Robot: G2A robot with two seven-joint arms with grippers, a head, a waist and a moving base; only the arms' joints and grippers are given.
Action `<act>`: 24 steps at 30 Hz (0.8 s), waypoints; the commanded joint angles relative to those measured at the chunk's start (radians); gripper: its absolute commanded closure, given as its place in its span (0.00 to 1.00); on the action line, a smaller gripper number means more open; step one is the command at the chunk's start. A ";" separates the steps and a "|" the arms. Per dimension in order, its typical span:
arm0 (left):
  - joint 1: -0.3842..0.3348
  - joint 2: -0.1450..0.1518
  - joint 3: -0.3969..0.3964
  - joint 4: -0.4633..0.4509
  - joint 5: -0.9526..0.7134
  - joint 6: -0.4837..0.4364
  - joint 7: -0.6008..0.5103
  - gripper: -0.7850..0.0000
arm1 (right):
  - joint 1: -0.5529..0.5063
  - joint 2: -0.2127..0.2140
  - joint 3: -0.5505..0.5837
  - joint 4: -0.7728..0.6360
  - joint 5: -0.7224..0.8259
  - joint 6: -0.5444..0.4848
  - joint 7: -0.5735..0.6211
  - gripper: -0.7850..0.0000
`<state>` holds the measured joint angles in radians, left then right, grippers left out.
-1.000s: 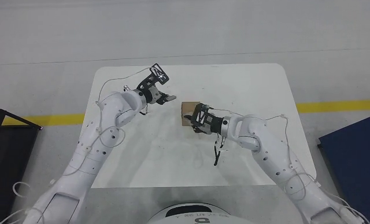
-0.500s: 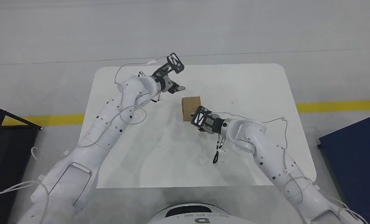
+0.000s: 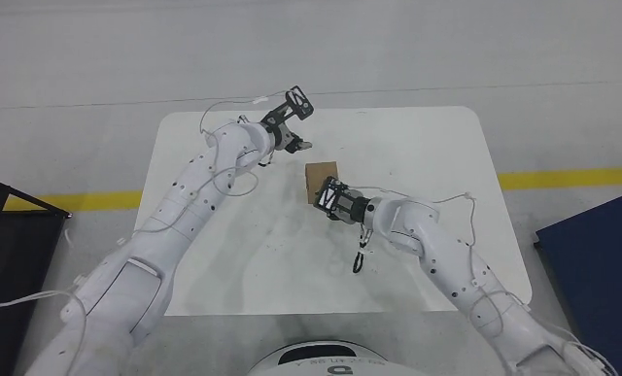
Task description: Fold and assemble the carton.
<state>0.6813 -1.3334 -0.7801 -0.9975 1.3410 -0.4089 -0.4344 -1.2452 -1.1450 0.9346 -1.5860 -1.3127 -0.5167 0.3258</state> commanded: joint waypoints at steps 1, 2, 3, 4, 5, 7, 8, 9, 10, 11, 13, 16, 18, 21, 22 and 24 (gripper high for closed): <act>-0.002 -0.004 0.003 0.008 0.001 0.003 0.002 0.00 | -0.018 0.006 0.023 -0.007 0.013 -0.019 -0.018 1.00; -0.003 -0.005 0.004 0.013 0.000 0.003 0.005 0.00 | -0.036 0.012 0.044 -0.017 0.025 -0.029 -0.036 1.00; -0.003 -0.007 0.005 0.018 0.001 0.003 0.008 0.00 | -0.057 0.019 0.072 -0.023 0.041 -0.044 -0.059 1.00; -0.003 -0.008 0.007 0.023 0.002 0.002 0.010 0.00 | -0.079 0.026 0.107 -0.023 0.059 -0.052 -0.082 1.00; -0.002 -0.009 0.007 0.025 0.004 0.002 0.012 0.00 | -0.099 0.034 0.149 -0.019 0.081 -0.049 -0.103 1.00; 0.004 -0.009 0.003 0.022 0.011 0.004 0.014 0.00 | -0.133 0.046 0.229 -0.002 0.142 -0.058 -0.143 1.00; 0.010 -0.007 -0.001 0.015 0.016 0.006 0.014 0.00 | -0.140 0.051 0.265 0.020 0.182 -0.059 -0.154 1.00; 0.020 -0.003 -0.009 0.004 0.019 0.009 0.015 0.00 | -0.139 0.054 0.293 0.044 0.211 -0.052 -0.148 1.00; 0.033 0.002 -0.020 -0.010 0.026 0.013 0.016 0.00 | -0.129 0.054 0.306 0.074 0.246 -0.047 -0.119 1.00; 0.050 0.010 -0.034 -0.028 0.034 0.019 0.015 0.00 | -0.110 0.053 0.307 0.096 0.278 -0.044 -0.084 1.00; 0.094 0.028 -0.072 -0.079 0.047 0.021 0.012 0.00 | -0.069 0.047 0.289 0.135 0.316 -0.041 -0.034 1.00; 0.186 0.065 -0.150 -0.196 0.083 0.015 -0.013 0.00 | 0.000 0.033 0.228 0.181 0.350 -0.062 0.021 1.00; 0.263 0.091 -0.215 -0.292 0.097 0.009 -0.039 0.00 | 0.043 0.021 0.170 0.196 0.353 -0.079 0.053 1.00; 0.380 0.124 -0.305 -0.439 0.117 -0.017 -0.090 0.00 | 0.093 0.003 0.096 0.218 0.350 -0.100 0.087 1.00; 0.414 0.133 -0.332 -0.480 0.121 -0.024 -0.106 0.00 | 0.106 0.000 0.083 0.230 0.346 -0.093 0.094 1.00; 0.473 0.147 -0.376 -0.549 0.126 -0.037 -0.133 0.00 | 0.111 -0.005 0.086 0.247 0.374 -0.076 0.056 1.00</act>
<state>1.1259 -1.1915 -1.1378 -1.5151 1.4651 -0.4420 -0.5581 -1.1328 -1.1490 1.0162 -1.3450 -0.9550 -0.5960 0.4032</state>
